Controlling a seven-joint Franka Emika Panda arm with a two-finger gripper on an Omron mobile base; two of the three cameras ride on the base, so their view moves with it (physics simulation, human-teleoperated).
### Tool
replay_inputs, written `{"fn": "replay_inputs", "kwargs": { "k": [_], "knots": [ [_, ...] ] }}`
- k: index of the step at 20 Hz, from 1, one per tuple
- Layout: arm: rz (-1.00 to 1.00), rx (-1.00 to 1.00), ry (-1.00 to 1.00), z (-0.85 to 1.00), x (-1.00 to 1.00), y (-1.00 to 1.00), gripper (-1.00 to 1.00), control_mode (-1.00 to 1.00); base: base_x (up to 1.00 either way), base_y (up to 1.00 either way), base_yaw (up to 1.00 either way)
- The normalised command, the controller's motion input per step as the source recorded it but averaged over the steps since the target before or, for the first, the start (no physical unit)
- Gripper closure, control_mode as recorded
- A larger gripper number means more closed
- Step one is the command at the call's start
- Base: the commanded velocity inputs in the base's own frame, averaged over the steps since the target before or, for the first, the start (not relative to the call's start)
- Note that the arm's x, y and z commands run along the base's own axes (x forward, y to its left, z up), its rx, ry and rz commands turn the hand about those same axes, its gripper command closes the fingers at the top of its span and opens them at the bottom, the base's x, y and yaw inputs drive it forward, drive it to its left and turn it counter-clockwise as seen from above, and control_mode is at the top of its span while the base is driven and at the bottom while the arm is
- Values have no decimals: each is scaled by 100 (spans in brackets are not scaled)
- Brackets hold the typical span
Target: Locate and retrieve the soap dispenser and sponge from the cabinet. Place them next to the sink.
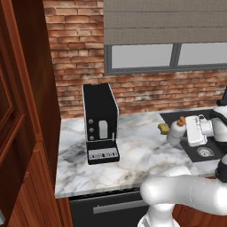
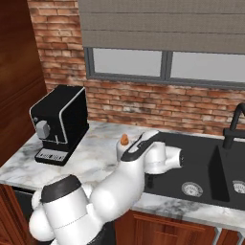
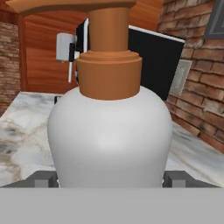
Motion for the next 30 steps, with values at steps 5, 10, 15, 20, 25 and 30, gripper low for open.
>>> {"fn": "replay_inputs", "kwargs": {
  "k": [5,10,15,20,25,30],
  "knots": [
    [13,1,0,-34,40,-38,100,-100,0,0,0],
    [13,1,0,-33,40,-42,100,-100,0,0,0],
    [11,0,0,-25,27,-14,100,-100,0,0,0],
    [6,-2,6,-27,34,0,100,-100,0,0,0],
    [2,-4,10,-22,40,0,100,-100,0,0,0],
    [0,-5,1,-11,14,0,100,-100,0,0,0]
  ]
}}
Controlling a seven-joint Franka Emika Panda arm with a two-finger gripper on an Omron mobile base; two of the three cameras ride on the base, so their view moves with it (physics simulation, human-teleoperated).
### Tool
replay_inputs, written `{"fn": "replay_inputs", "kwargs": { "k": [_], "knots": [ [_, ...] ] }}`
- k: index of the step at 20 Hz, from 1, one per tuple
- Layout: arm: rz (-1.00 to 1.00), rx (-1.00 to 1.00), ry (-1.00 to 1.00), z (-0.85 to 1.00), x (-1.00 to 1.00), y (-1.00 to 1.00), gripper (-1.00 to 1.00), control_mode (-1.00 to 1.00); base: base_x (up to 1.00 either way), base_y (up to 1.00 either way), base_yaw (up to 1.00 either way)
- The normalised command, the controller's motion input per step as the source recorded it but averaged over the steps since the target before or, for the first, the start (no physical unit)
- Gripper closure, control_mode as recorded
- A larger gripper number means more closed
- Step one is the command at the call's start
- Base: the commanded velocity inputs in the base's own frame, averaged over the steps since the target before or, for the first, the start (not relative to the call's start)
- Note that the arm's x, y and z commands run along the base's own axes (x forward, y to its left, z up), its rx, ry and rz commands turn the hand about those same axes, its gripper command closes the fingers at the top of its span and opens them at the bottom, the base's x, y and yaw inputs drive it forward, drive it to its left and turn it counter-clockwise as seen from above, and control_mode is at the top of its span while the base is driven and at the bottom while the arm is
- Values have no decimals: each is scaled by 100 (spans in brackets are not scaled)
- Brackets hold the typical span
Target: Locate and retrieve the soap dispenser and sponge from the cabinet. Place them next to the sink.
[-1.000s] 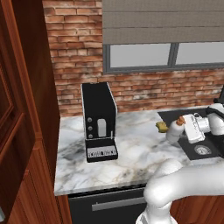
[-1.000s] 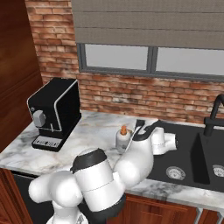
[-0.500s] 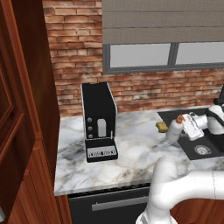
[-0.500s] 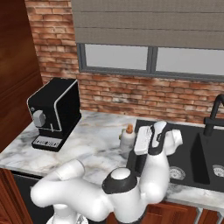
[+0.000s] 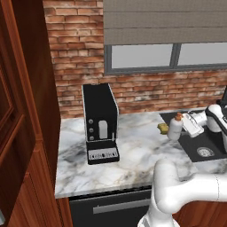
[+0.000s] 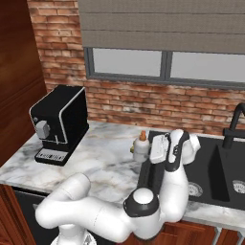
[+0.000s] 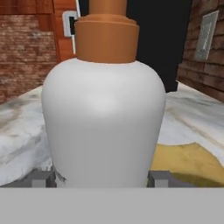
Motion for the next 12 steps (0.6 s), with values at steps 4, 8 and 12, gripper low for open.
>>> {"fn": "replay_inputs", "kwargs": {
  "k": [4,8,12],
  "knots": [
    [1,-3,-10,-21,-2,0,100,-100,0,0,0],
    [3,0,-10,-19,-13,10,100,-100,0,0,0],
    [2,0,-12,-13,-14,15,100,-100,0,0,0]
  ]
}}
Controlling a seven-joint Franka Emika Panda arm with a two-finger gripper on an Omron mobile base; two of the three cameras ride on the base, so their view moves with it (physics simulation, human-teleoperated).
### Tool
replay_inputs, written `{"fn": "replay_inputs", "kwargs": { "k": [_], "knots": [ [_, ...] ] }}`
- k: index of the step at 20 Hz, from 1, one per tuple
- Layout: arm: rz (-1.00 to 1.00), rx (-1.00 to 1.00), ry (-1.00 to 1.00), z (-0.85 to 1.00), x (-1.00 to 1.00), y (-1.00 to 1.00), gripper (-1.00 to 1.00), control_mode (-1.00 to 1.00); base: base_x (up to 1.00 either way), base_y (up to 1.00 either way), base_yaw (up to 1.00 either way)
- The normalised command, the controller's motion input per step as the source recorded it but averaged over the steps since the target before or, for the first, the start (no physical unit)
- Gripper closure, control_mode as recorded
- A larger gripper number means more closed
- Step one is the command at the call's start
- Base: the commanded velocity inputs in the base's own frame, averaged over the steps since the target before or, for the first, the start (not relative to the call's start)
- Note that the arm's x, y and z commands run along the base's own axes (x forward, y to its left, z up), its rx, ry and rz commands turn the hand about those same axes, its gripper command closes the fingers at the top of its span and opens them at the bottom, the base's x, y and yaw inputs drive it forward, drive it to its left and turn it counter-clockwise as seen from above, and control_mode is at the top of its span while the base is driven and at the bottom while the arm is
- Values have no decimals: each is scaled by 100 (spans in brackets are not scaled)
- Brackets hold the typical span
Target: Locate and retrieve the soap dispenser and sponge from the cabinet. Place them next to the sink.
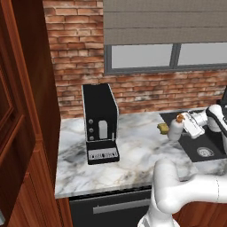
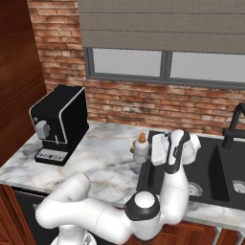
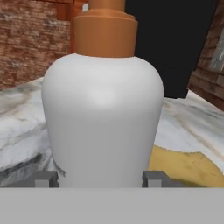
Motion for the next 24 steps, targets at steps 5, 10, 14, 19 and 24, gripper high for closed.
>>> {"fn": "replay_inputs", "kwargs": {
  "k": [5,10,14,19,24],
  "knots": [
    [1,0,-5,-19,-4,16,100,-100,0,0,0],
    [1,-1,11,-22,0,35,100,-100,0,0,0],
    [0,-1,21,-28,2,40,100,-100,0,0,0],
    [0,0,7,-23,1,26,100,-100,0,0,0],
    [0,0,-3,-10,0,7,100,-100,0,0,0]
  ]
}}
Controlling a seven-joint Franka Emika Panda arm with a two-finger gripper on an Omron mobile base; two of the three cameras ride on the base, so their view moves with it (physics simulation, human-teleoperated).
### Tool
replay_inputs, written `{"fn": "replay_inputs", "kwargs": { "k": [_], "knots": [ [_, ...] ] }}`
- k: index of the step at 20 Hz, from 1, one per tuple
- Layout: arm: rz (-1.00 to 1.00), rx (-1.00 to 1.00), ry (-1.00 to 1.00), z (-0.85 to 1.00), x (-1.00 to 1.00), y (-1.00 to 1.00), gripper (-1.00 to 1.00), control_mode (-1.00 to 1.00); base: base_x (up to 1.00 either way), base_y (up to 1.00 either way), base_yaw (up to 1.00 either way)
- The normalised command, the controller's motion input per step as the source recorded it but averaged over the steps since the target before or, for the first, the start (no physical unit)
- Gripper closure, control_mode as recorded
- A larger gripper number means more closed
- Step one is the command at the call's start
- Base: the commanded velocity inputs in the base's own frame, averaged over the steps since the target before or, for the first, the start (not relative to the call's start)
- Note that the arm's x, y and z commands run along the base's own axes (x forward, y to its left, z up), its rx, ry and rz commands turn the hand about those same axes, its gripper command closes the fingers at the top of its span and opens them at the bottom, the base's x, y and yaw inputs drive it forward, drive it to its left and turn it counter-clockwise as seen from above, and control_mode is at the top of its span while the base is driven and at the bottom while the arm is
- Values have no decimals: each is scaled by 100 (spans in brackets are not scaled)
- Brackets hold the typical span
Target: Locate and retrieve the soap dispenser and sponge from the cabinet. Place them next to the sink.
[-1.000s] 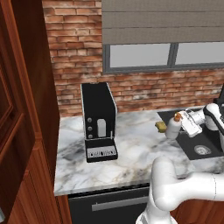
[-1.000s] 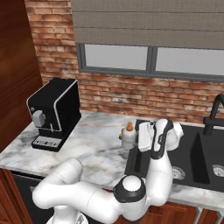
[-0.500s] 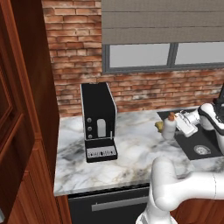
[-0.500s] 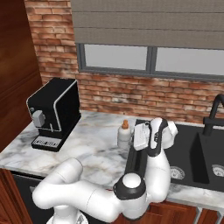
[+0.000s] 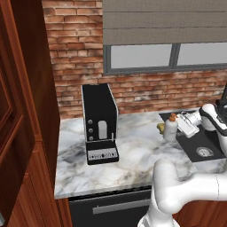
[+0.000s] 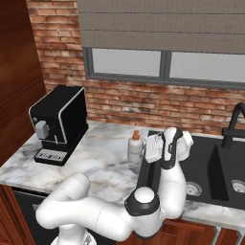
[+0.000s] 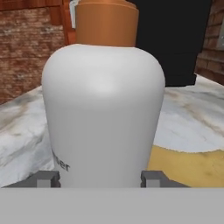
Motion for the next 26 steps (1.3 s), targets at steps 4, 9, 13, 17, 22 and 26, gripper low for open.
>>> {"fn": "replay_inputs", "kwargs": {
  "k": [4,9,13,17,22,26],
  "knots": [
    [0,0,-7,-5,0,7,-100,-100,0,0,0],
    [0,0,-7,-3,0,8,-100,-100,0,0,0],
    [0,1,-6,-4,0,6,-100,-100,0,0,0],
    [0,0,-1,-12,0,7,-100,-100,0,0,0],
    [0,0,0,-2,0,-2,-100,-100,0,0,0],
    [0,2,6,32,5,-46,-100,-100,0,0,0]
  ]
}}
